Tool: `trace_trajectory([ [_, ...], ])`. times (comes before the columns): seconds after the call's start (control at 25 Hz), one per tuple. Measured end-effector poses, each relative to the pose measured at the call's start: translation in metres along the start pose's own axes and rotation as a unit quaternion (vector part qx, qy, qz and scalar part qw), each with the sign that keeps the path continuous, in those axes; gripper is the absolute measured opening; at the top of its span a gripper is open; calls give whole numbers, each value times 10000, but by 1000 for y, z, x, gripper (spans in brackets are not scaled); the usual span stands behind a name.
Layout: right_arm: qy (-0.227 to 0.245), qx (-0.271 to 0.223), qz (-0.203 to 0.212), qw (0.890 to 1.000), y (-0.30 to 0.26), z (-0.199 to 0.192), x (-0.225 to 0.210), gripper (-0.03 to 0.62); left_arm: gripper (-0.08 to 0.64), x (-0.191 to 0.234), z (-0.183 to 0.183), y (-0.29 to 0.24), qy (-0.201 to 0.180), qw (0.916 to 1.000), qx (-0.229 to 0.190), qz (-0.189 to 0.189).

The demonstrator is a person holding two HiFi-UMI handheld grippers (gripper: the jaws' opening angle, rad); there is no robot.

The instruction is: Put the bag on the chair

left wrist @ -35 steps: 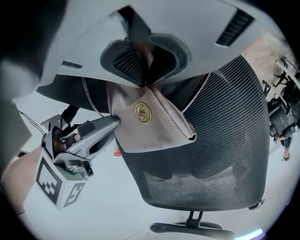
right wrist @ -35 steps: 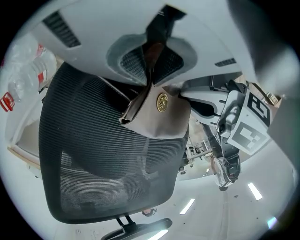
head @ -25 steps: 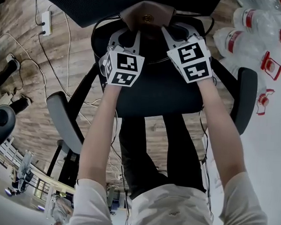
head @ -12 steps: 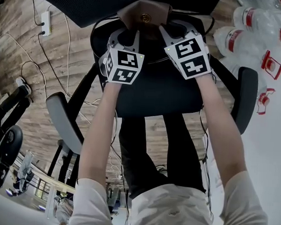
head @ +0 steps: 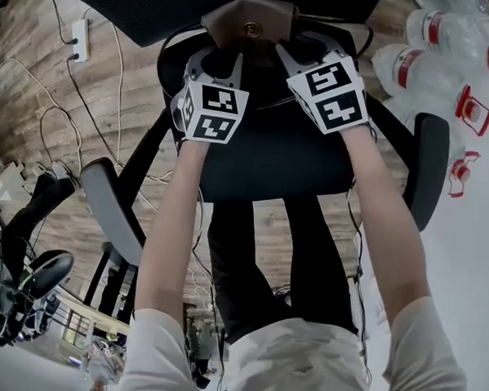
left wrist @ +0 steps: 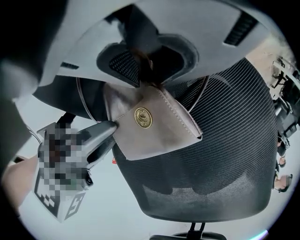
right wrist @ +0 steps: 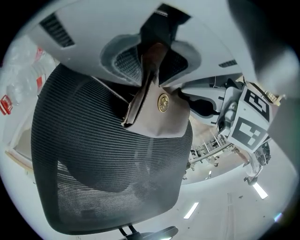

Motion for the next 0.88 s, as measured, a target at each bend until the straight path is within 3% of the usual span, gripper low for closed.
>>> trace_trajectory([
  [0.36,-2,95,40,9999,4,-2,2,161,182,-5,-5,2,373,9989,279,-42],
  [0.88,26,-6,47,10000,22,5,1,176,235,-3,-1,14,483,9981,363,145],
])
Point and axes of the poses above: the fingertips, and each gripper's own axes: y backward along the fingers, x to its left, z out of its top, the point moved 1 cm from there along y, backward along the fingers, and after that the axes turned 2 degrees about -x, right-handed, at the moved point
